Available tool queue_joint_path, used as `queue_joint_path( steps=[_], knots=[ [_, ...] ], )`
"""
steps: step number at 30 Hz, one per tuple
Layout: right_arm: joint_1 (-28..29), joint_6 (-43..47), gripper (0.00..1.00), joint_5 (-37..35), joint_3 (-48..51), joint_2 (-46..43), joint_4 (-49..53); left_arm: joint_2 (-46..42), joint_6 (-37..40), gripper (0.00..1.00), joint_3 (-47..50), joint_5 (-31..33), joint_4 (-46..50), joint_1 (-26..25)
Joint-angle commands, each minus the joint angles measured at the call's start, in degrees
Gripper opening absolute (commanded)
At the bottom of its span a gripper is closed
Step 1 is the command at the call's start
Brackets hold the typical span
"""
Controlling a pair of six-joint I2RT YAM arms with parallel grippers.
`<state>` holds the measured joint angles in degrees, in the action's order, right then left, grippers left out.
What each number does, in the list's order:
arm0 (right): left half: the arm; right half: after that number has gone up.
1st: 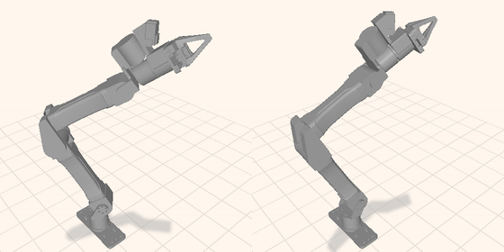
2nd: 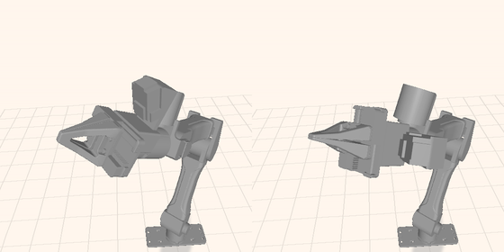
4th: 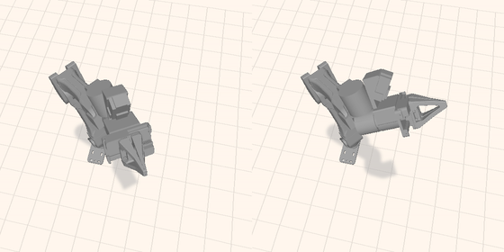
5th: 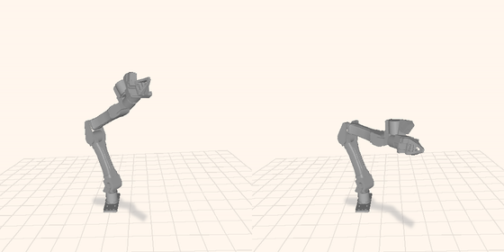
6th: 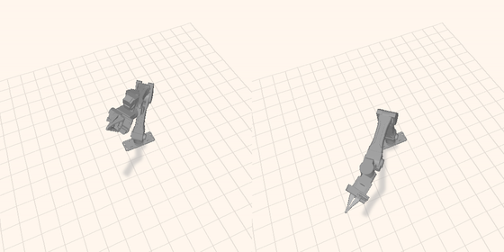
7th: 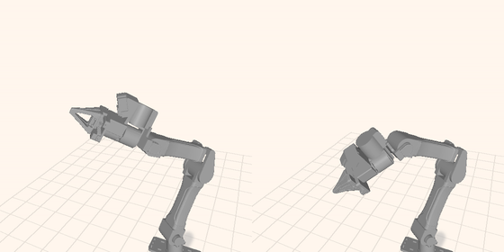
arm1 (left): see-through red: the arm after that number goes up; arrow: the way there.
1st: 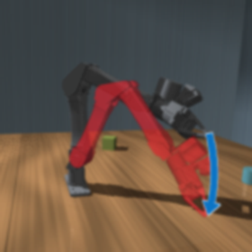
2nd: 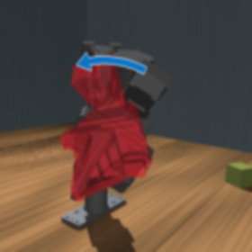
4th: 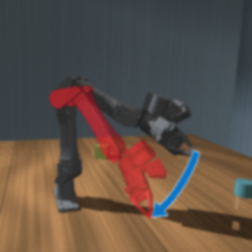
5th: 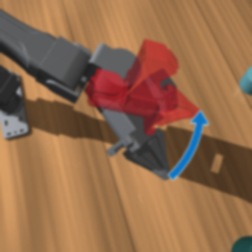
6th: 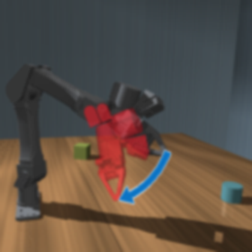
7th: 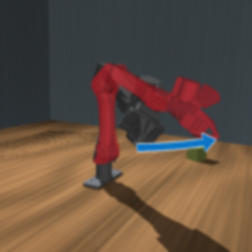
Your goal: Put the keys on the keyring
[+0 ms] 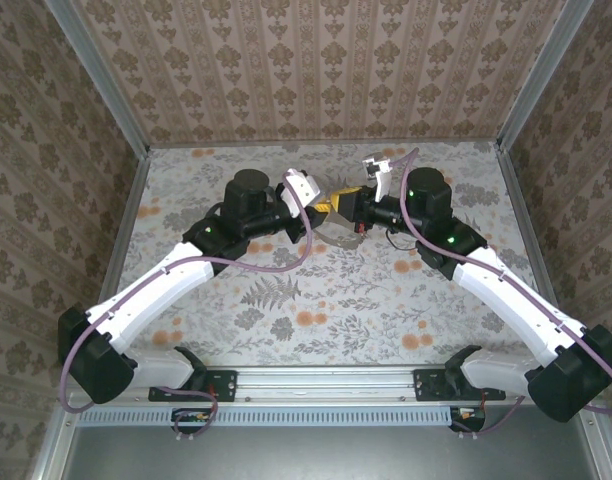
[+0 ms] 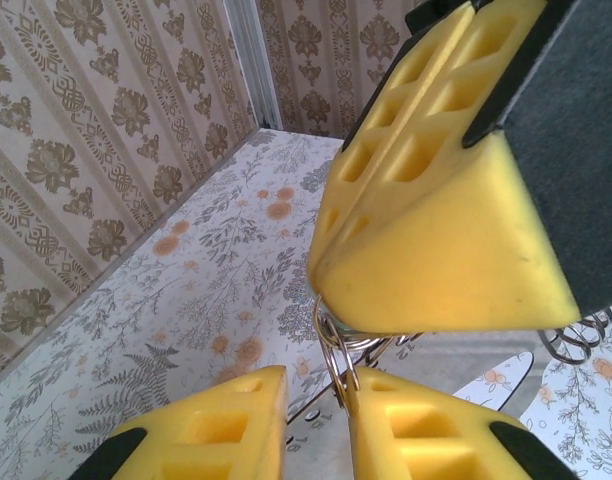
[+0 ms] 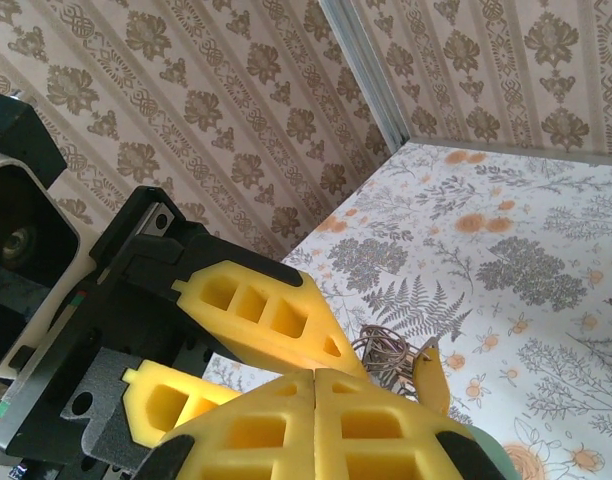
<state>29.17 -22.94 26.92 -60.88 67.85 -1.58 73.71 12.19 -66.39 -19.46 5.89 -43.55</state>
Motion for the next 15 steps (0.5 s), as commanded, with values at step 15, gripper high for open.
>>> queue_joint_path(
  steps=[15],
  knots=[
    [0.3,0.9,0.0,0.6,-0.2,-1.4,-0.4,0.7,1.2,0.0,-1.3,-2.2,-2.5,0.2]
  ],
)
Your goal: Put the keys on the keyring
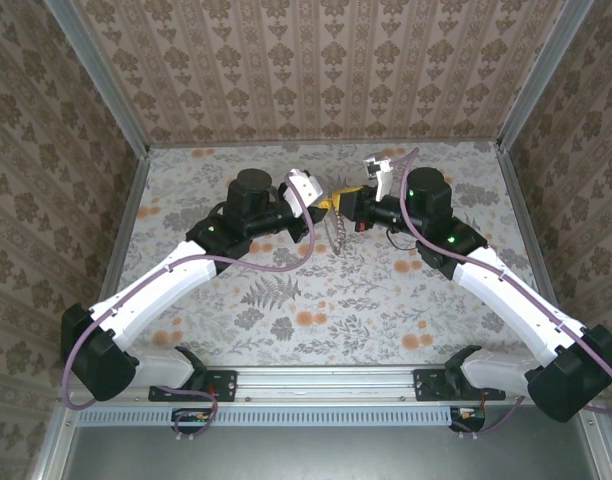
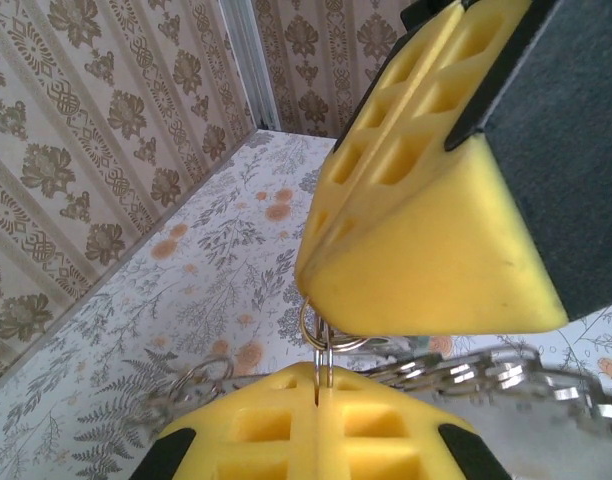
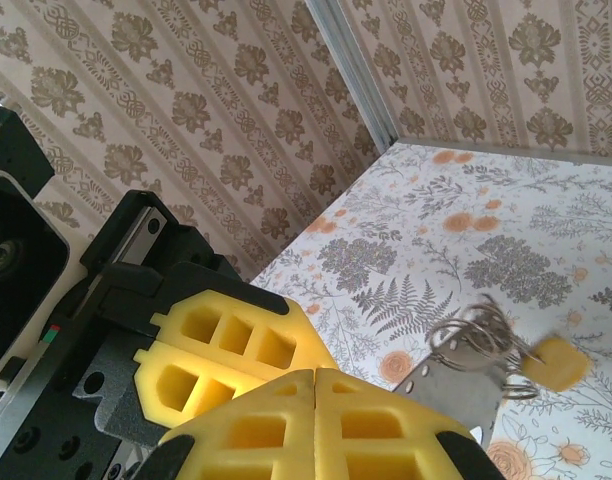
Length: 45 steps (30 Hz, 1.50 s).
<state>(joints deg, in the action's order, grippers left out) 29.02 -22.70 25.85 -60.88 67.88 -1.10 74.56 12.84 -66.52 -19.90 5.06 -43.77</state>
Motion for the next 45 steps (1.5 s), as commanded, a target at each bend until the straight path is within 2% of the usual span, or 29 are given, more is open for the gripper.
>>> queue_joint_path(
  steps=[1,10,29,32,39,43,45],
  knots=[
    [0.4,0.9,0.0,1.5,-0.1,-1.6,-0.5,-0.3,0.7,0.0,-1.1,-2.7,-1.6,0.4],
    [0.3,0.6,0.0,-0.4,-0.3,-2.1,1.2,-3.8,2.3,0.0,1.7,-7.2,-4.4,0.9],
    [0.4,-2.2,0.02,-2.0,-4.3,1.9,7.5,-8.8,3.7,0.0,6.3,-8.3,-7.3,2.8],
    [0.5,-2.5,0.12,-1.8,-4.8,2.3,8.4,-9.2,3.7,0.0,6.6,-8.5,-7.7,3.2],
    [0.5,2.1,0.43,-3.6,-6.0,-0.5,10.9,-10.6,3.1,0.0,7.1,-11.1,-7.0,4.2],
    [0.6,8.2,0.49,-3.2,-7.2,-2.7,13.7,-11.8,2.0,0.0,6.7,-16.3,-5.9,5.8],
    [0.8,11.9,0.5,-1.9,-7.2,-4.2,14.4,-12.4,1.6,0.0,6.1,-21.7,-4.8,7.0]
  ],
)
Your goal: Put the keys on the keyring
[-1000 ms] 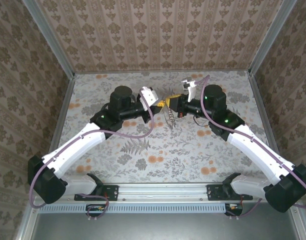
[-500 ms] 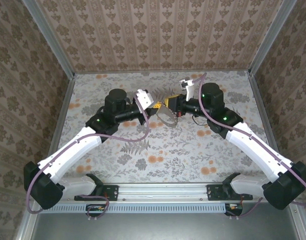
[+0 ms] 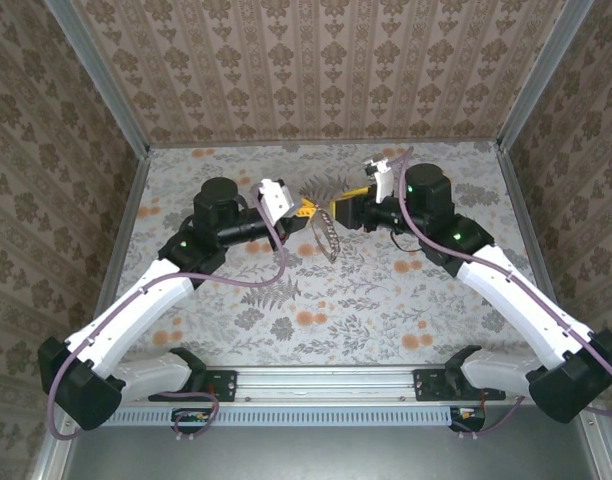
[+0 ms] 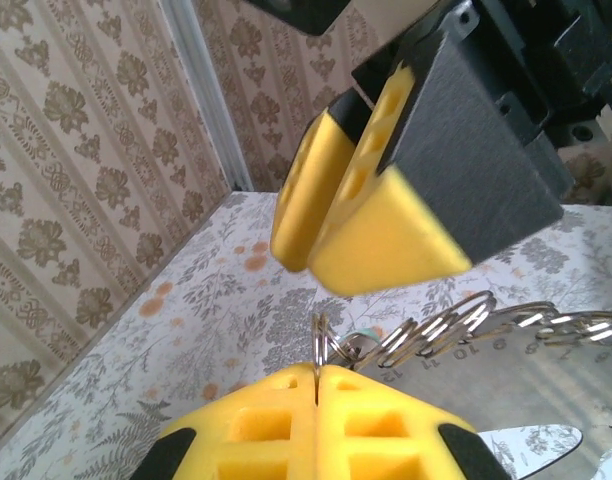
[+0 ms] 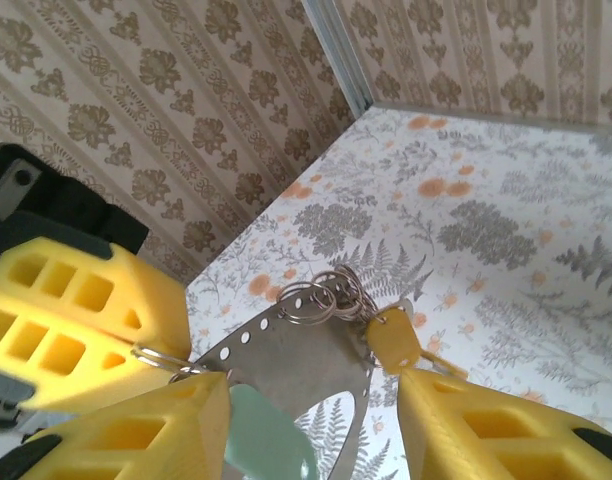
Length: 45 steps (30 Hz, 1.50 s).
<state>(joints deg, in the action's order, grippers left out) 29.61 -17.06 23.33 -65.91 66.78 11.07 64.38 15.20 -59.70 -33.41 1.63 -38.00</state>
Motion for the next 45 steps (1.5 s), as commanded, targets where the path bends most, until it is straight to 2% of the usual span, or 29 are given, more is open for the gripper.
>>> queue_joint_path(
  steps=[1,6,10,13,21,32,40,45],
  knots=[
    [0.3,8.4,0.51,2.1,-1.7,-4.0,1.9,-2.7,-0.9,0.0,-1.3,-10.8,-0.2,2.0],
    [2.2,14.8,0.52,9.2,0.3,-6.7,-1.8,-3.5,-1.0,0.0,-4.8,-21.0,5.6,4.4],
    [3.5,17.6,0.48,13.1,-1.9,-4.6,-1.0,-3.3,-0.8,0.0,-7.5,-25.6,9.2,4.7],
    [4.7,18.1,0.45,16.0,-2.9,-3.1,-1.5,-3.8,-1.4,0.0,-7.8,-25.7,9.4,4.7],
    [6.2,17.9,0.38,16.8,-2.2,-2.6,-5.0,-3.8,-2.1,0.0,-8.4,-25.7,10.0,4.7],
    [8.1,18.6,0.29,17.0,-3.2,-0.9,-5.0,-3.6,-1.5,0.0,-8.4,-26.0,10.9,4.7],
    [9.5,20.5,0.06,15.7,-4.3,0.1,-2.7,-4.4,-2.4,0.0,-7.8,-26.1,9.8,5.2],
    [10.0,23.4,0.0,13.0,-4.6,-1.0,0.1,-4.9,-3.6,0.0,-7.2,-25.3,8.2,5.9]
  ],
)
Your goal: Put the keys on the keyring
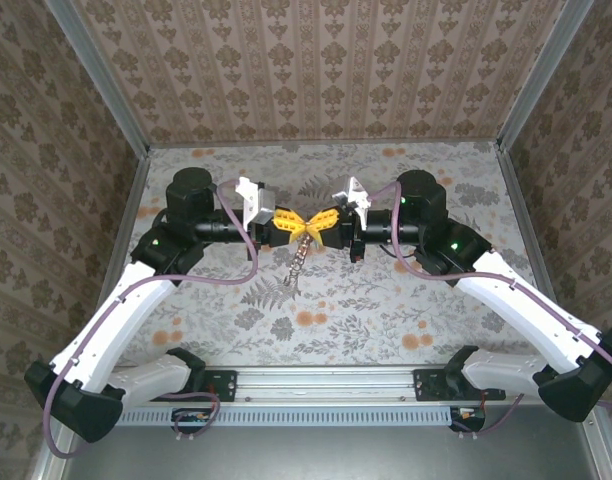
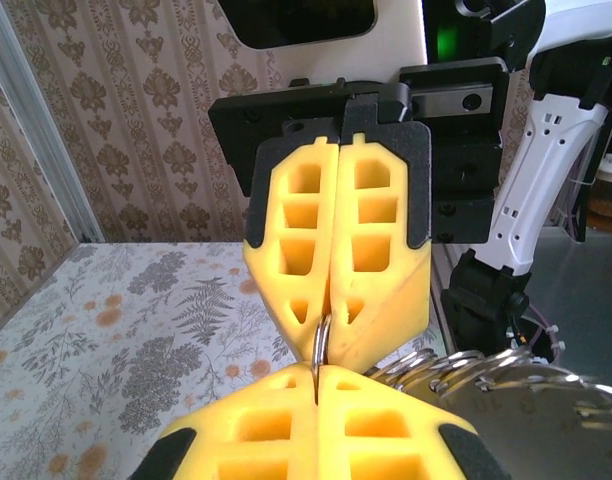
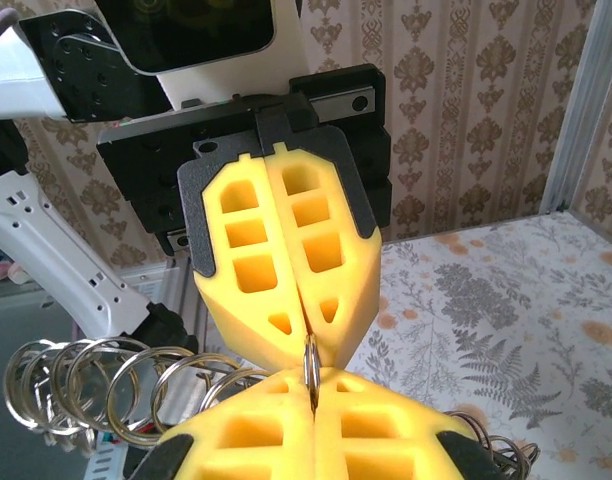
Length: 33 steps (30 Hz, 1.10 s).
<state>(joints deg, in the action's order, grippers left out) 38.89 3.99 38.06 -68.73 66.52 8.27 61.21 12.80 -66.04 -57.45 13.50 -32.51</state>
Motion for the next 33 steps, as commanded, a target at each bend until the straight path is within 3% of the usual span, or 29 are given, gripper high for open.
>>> queue_joint_path(
  steps=[1,3,6,8,19,28,33],
  knots=[
    [0.9,3.4,0.0,-2.5,-2.0,-0.9,4.0,-1.8,-1.1,0.0,-1.0,-0.4,-3.3,0.4],
    [1.2,4.9,0.0,-4.1,-3.0,-0.9,5.8,-1.7,0.4,0.0,-1.8,0.8,-0.7,0.4],
    [1.4,6.2,0.0,-5.8,-3.9,-0.8,7.6,-1.0,6.1,0.18,-5.2,4.6,8.8,-0.4],
    [1.4,7.3,0.0,-6.1,-4.2,-0.8,8.2,-0.4,9.7,0.24,-7.3,7.5,14.0,-1.8],
    [2.8,12.8,0.0,-5.3,-7.5,0.4,12.7,1.0,16.7,0.25,-11.8,16.7,22.0,-5.7],
    [4.4,17.0,0.0,-8.2,-10.0,2.3,18.2,3.4,18.8,0.28,-14.4,17.7,25.0,-6.9],
    [4.5,18.1,0.0,-8.3,-11.2,3.5,18.6,4.9,20.1,0.18,-15.3,20.3,27.2,-8.2]
  ],
)
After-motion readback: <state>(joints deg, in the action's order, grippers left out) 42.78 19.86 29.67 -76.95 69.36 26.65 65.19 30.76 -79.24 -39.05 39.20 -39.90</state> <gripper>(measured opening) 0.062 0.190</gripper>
